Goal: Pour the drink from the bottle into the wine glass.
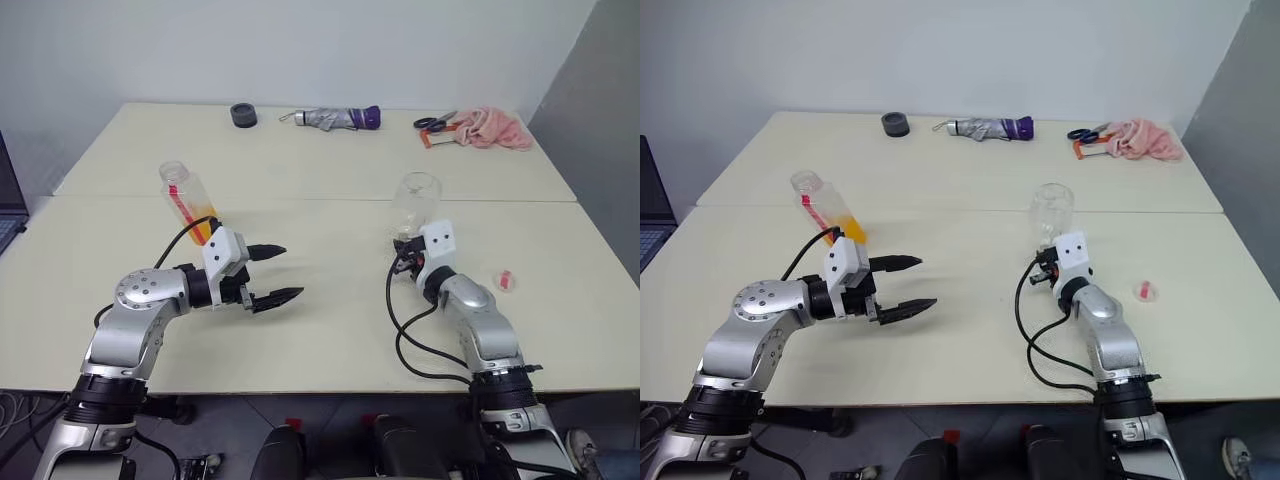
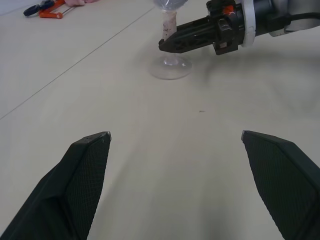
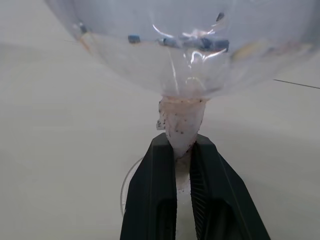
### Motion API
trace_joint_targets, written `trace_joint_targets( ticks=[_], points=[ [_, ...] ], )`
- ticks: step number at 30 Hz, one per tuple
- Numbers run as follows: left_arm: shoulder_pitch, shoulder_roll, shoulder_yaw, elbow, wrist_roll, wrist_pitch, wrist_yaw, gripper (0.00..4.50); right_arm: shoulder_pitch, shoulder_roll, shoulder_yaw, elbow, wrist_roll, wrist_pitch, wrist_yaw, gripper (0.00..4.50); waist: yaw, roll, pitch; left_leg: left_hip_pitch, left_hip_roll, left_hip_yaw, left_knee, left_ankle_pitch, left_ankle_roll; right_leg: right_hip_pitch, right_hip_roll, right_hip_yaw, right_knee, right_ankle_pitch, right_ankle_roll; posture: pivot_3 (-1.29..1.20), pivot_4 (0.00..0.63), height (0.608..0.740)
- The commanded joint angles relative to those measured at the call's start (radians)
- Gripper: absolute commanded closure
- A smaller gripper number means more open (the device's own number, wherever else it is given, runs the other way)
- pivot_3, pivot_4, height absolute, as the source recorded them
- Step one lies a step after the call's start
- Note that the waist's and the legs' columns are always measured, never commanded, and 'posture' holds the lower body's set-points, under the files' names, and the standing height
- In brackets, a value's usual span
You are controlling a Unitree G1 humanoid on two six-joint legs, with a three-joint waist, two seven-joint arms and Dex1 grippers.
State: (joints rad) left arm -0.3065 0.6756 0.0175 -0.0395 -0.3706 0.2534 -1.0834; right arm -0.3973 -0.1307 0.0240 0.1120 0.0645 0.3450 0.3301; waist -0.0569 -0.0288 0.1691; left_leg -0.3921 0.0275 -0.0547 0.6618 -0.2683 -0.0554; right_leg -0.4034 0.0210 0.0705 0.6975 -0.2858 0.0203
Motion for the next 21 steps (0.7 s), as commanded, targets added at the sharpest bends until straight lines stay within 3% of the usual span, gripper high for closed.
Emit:
trace_joint_targets(
  ticks=[1, 7, 21],
  points=[
    [0.000, 0.005, 0.037, -0.019, -0.011, -0.019, 0.015, 0.00, 0.007, 0.010, 0.005, 0.055, 0.021, -0.064, 0.025, 4.40, 0.000, 0.000, 0.000, 0.000, 0.000, 0.000, 0.000, 0.000, 0.000, 0.000, 0.000, 0.000, 0.000, 0.000, 0.000, 0.00, 0.150, 0.740],
    [0.008, -0.023, 0.089, -0.012, -0.008, -0.031, 0.103, 0.00, -0.069, 0.050, 0.035, 0.109, 0.020, -0.221, 0.049, 4.40, -0.007, 0.001, 0.002, 0.000, 0.001, 0.001, 0.000, 0.000, 0.000, -0.001, 0.001, 0.001, 0.000, 0.000, 0.000, 0.00, 0.150, 0.740],
    [0.079, -0.004, 0.196, -0.139, -0.066, 0.049, 0.222, 0.00, -0.283, 0.119, 0.131, 0.474, -0.013, -0.390, 0.178, 4.40, -0.003, 0.004, 0.005, -0.004, 0.001, 0.000, 0.000, 0.000, 0.000, -0.003, -0.006, 0.000, 0.000, 0.000, 0.000, 0.00, 0.150, 0.740]
  ],
)
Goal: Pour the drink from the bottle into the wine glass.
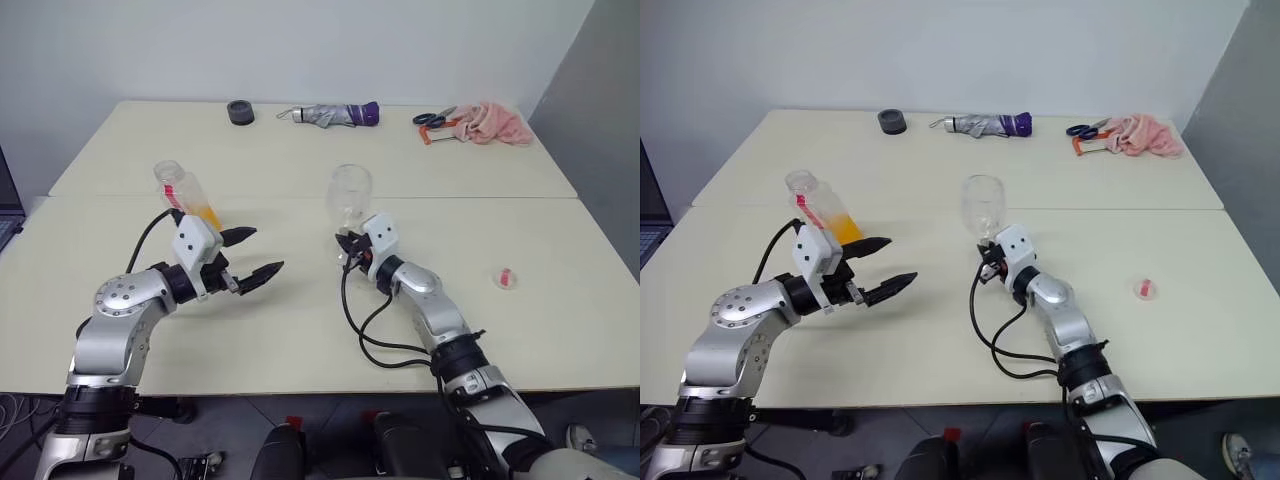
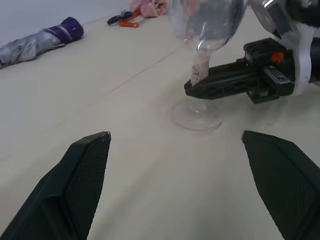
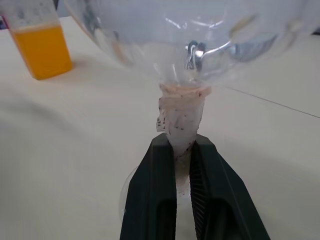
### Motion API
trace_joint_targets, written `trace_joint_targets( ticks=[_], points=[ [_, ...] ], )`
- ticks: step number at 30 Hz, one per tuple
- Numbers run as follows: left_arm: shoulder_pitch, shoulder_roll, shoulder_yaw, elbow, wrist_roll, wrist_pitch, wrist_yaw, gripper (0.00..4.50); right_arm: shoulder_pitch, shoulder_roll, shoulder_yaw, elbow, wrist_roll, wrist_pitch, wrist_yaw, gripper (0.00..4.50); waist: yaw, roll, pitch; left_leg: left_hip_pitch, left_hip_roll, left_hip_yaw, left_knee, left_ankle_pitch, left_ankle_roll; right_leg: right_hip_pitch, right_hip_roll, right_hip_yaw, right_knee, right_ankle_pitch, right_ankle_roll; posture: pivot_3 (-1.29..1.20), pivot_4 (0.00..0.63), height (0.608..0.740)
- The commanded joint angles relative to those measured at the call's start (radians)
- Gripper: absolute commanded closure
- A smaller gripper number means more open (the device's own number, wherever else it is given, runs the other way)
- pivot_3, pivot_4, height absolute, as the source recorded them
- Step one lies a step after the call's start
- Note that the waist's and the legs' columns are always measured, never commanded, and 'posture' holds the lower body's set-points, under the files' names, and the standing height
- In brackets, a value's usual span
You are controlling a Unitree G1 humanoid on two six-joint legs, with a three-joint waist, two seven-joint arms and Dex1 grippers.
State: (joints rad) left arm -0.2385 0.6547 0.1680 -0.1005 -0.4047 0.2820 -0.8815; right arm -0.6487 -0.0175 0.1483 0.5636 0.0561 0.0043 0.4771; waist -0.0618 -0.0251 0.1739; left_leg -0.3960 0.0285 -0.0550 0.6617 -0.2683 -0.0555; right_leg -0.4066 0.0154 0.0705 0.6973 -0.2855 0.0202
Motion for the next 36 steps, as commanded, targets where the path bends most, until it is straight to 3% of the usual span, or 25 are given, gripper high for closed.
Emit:
trace_joint_targets(
  ticks=[1, 11, 24, 36],
  points=[
    [0.019, 0.019, 0.050, -0.097, -0.039, 0.030, 0.023, 0.00, -0.035, 0.006, 0.010, 0.038, -0.006, -0.057, 0.038, 4.40, 0.002, 0.000, 0.000, 0.000, 0.000, 0.000, 0.000, 0.000, 0.000, 0.000, 0.000, 0.000, 0.000, 0.000, 0.000, 0.00, 0.150, 0.740],
    [0.062, 0.047, 0.094, -0.196, -0.129, 0.129, 0.022, 0.00, -0.046, 0.015, 0.011, 0.107, -0.017, -0.091, 0.049, 4.40, 0.002, 0.000, 0.000, 0.001, 0.000, 0.000, 0.000, 0.000, 0.000, 0.000, 0.001, 0.000, 0.000, 0.000, 0.000, 0.00, 0.150, 0.740],
    [0.019, 0.042, 0.077, -0.205, -0.132, 0.124, 0.018, 0.00, -0.023, 0.005, 0.003, 0.074, -0.006, -0.083, 0.076, 0.04, 0.002, 0.000, 0.001, 0.001, 0.000, 0.000, 0.000, 0.000, 0.000, 0.000, 0.001, 0.000, 0.000, 0.000, 0.000, 0.00, 0.150, 0.740],
    [0.038, 0.031, 0.099, -0.254, -0.183, 0.147, 0.054, 0.00, 0.148, -0.103, -0.022, -0.207, 0.037, 0.050, 0.109, 0.01, 0.004, 0.000, 0.001, 0.000, 0.000, -0.001, 0.000, 0.000, 0.000, 0.000, 0.001, 0.000, 0.000, 0.000, 0.000, 0.00, 0.150, 0.740]
  ],
)
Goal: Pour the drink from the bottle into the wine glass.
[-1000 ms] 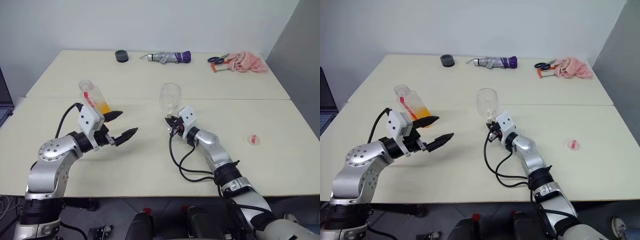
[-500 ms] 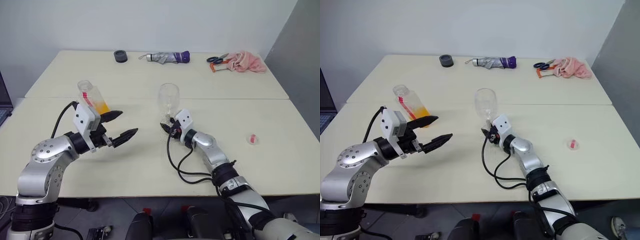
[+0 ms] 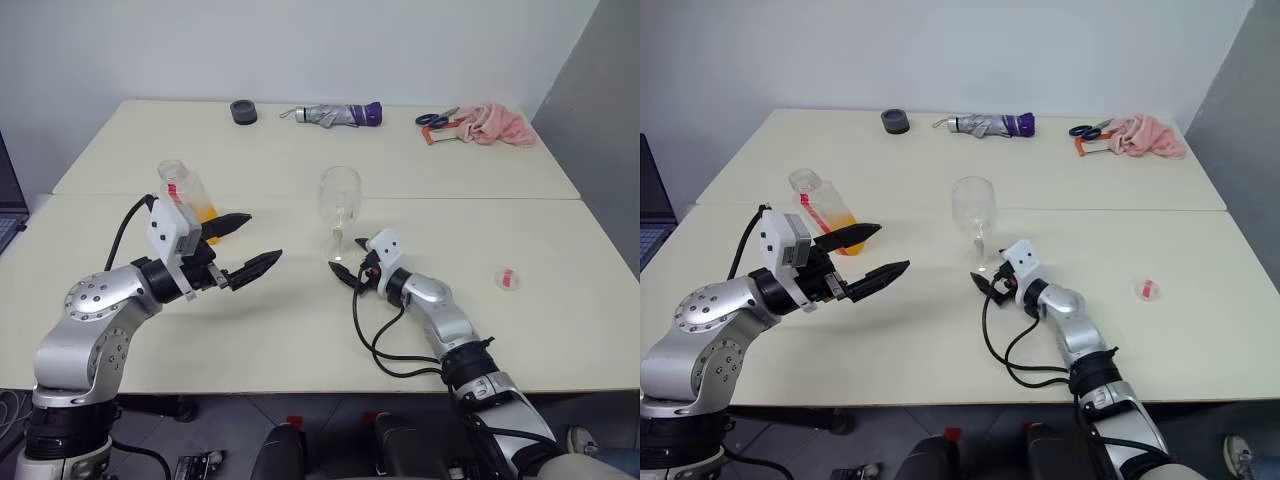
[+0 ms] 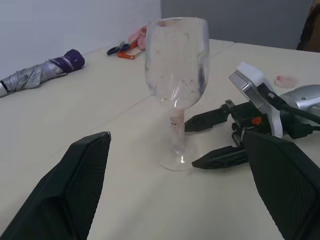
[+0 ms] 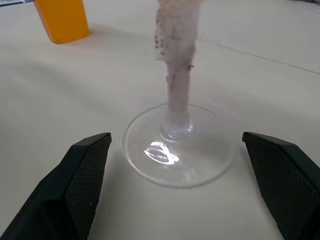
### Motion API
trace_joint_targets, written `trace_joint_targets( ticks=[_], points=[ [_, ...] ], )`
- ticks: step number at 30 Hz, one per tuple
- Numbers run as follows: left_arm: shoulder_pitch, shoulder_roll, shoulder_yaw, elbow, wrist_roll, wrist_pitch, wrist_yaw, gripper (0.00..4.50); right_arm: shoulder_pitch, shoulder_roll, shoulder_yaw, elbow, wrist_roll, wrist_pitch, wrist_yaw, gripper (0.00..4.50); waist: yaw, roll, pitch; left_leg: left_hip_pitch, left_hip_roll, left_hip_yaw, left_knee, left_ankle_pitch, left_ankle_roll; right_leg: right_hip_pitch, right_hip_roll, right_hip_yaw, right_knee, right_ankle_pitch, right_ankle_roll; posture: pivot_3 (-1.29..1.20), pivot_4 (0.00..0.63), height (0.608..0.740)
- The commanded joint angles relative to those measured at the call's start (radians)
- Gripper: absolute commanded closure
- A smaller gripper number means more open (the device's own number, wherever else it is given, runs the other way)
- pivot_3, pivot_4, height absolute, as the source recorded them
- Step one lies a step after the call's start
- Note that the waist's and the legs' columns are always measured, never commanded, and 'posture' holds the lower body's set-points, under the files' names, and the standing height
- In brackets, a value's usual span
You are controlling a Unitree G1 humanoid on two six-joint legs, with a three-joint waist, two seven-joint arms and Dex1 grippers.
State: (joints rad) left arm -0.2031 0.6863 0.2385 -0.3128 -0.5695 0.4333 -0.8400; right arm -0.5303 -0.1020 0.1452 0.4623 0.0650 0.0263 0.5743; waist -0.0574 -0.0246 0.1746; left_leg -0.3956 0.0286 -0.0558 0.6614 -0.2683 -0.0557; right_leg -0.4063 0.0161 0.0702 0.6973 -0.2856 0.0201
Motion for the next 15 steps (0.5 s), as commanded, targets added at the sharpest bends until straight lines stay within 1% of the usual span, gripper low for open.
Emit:
trace_joint_targets(
  ticks=[1, 9, 11, 15],
  points=[
    [0.006, -0.002, 0.029, -0.043, -0.019, -0.006, 0.017, 0.00, 0.045, -0.026, -0.021, -0.134, 0.032, 0.041, 0.012, 0.01, 0.000, 0.000, 0.000, 0.000, 0.000, 0.000, 0.000, 0.000, 0.000, 0.000, 0.000, 0.000, 0.000, 0.000, 0.000, 0.00, 0.150, 0.740],
    [0.056, -0.027, 0.027, -0.048, 0.007, -0.030, 0.064, 0.00, 0.156, -0.086, -0.012, -0.348, 0.054, 0.129, 0.020, 0.01, 0.001, 0.000, 0.000, 0.000, 0.000, 0.001, 0.000, 0.000, 0.000, 0.000, 0.000, 0.000, 0.000, 0.000, 0.000, 0.00, 0.150, 0.740],
    [0.103, -0.043, 0.017, -0.047, 0.036, -0.049, 0.082, 0.00, 0.204, -0.128, 0.002, -0.450, 0.069, 0.152, 0.065, 0.01, 0.002, 0.000, 0.000, 0.000, 0.000, 0.000, 0.000, 0.000, 0.000, 0.000, 0.000, 0.000, -0.001, 0.000, 0.000, 0.00, 0.150, 0.740],
    [0.178, -0.106, 0.021, -0.014, 0.109, -0.106, 0.174, 0.00, 0.286, -0.206, 0.018, -0.630, 0.116, 0.210, 0.140, 0.01, 0.003, 0.000, 0.001, -0.001, 0.000, 0.000, 0.000, 0.000, 0.000, 0.000, 0.000, 0.001, -0.002, 0.000, 0.000, 0.00, 0.150, 0.740]
  ],
)
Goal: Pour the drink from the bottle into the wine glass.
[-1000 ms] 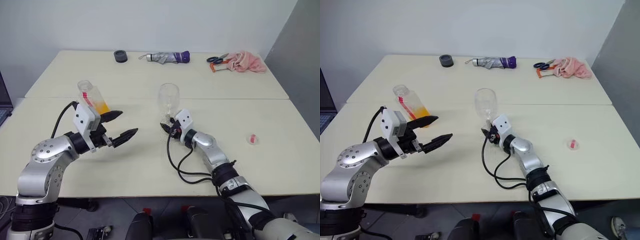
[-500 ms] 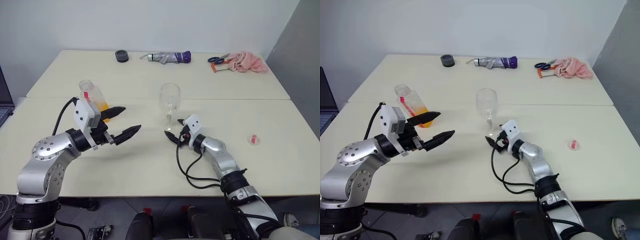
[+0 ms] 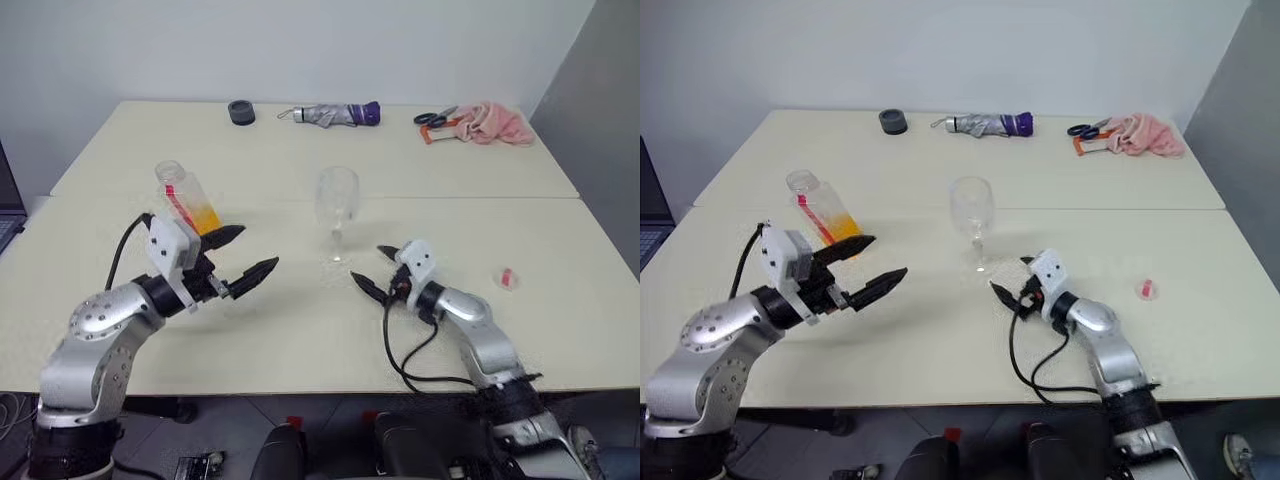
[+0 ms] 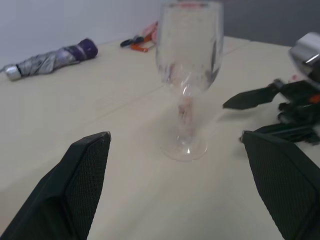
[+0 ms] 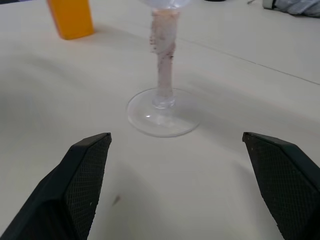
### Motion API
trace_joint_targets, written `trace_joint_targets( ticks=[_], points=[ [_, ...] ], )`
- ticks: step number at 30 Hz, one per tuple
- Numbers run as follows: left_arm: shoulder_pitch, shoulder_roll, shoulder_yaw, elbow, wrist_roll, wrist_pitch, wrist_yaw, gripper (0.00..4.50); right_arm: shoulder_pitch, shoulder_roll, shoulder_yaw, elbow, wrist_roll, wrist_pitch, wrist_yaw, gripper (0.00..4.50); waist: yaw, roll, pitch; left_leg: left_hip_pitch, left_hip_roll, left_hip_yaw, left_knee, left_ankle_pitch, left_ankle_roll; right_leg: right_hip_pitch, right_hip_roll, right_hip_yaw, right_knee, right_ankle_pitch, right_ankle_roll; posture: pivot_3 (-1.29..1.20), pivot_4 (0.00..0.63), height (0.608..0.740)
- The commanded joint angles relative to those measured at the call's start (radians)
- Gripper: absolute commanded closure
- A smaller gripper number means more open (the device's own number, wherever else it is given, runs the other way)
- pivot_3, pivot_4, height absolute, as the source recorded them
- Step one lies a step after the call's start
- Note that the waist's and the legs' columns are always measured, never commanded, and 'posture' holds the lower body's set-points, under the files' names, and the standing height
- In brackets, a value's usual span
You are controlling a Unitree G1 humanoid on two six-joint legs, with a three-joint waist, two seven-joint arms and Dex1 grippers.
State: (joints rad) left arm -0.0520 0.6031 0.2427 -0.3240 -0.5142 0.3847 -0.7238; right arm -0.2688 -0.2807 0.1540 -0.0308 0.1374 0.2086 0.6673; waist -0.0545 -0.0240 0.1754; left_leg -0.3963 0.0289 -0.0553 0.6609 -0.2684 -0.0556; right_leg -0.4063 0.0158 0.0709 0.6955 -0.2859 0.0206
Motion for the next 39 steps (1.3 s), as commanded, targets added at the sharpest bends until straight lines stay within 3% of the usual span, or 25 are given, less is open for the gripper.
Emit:
trace_joint_targets(
  ticks=[1, 6, 9, 13, 24, 39],
  points=[
    [0.043, -0.041, 0.019, 0.005, 0.068, -0.066, 0.080, 0.00, 0.036, -0.039, 0.010, -0.163, 0.049, 0.031, 0.054, 0.01, 0.000, 0.000, 0.000, 0.000, 0.000, 0.000, 0.000, 0.000, 0.000, 0.000, 0.000, 0.000, 0.000, 0.000, 0.000, 0.00, 0.150, 0.740],
    [0.111, -0.158, 0.018, 0.068, 0.242, -0.184, 0.288, 0.00, 0.073, -0.062, 0.012, -0.252, 0.079, 0.050, 0.068, 0.01, 0.001, -0.001, 0.000, 0.001, -0.001, 0.000, 0.001, 0.000, 0.000, 0.001, 0.000, 0.000, 0.000, -0.001, 0.001, 0.00, 0.150, 0.740],
    [0.134, -0.216, 0.024, 0.078, 0.288, -0.212, 0.376, 0.00, 0.077, -0.098, 0.040, -0.288, 0.072, 0.012, 0.116, 0.01, 0.005, -0.001, 0.000, 0.001, -0.001, -0.001, 0.001, 0.000, 0.000, 0.001, 0.000, 0.000, 0.000, -0.001, 0.001, 0.00, 0.150, 0.740],
    [0.126, -0.274, 0.057, 0.106, 0.338, -0.225, 0.502, 0.00, 0.080, -0.103, 0.034, -0.328, 0.177, 0.058, 0.169, 0.01, 0.007, -0.002, 0.000, 0.001, -0.001, 0.000, 0.001, 0.000, 0.000, 0.001, 0.000, 0.000, -0.001, -0.001, 0.001, 0.00, 0.150, 0.740],
    [0.001, -0.223, 0.105, 0.196, 0.339, -0.203, 0.550, 0.00, 0.057, -0.136, 0.030, -0.414, 0.295, 0.201, 0.180, 0.01, 0.012, -0.002, -0.001, 0.001, -0.002, -0.001, 0.001, 0.000, 0.000, 0.002, 0.000, -0.002, 0.000, 0.000, 0.000, 0.00, 0.150, 0.740],
    [-0.215, -0.150, 0.095, 0.396, 0.298, -0.172, 0.479, 0.00, -0.010, -0.144, 0.047, -0.422, 0.280, 0.216, 0.152, 0.01, 0.016, -0.003, -0.001, 0.001, -0.002, -0.002, 0.001, 0.000, 0.000, 0.001, 0.001, -0.002, 0.000, 0.000, 0.000, 0.00, 0.150, 0.740]
  ],
)
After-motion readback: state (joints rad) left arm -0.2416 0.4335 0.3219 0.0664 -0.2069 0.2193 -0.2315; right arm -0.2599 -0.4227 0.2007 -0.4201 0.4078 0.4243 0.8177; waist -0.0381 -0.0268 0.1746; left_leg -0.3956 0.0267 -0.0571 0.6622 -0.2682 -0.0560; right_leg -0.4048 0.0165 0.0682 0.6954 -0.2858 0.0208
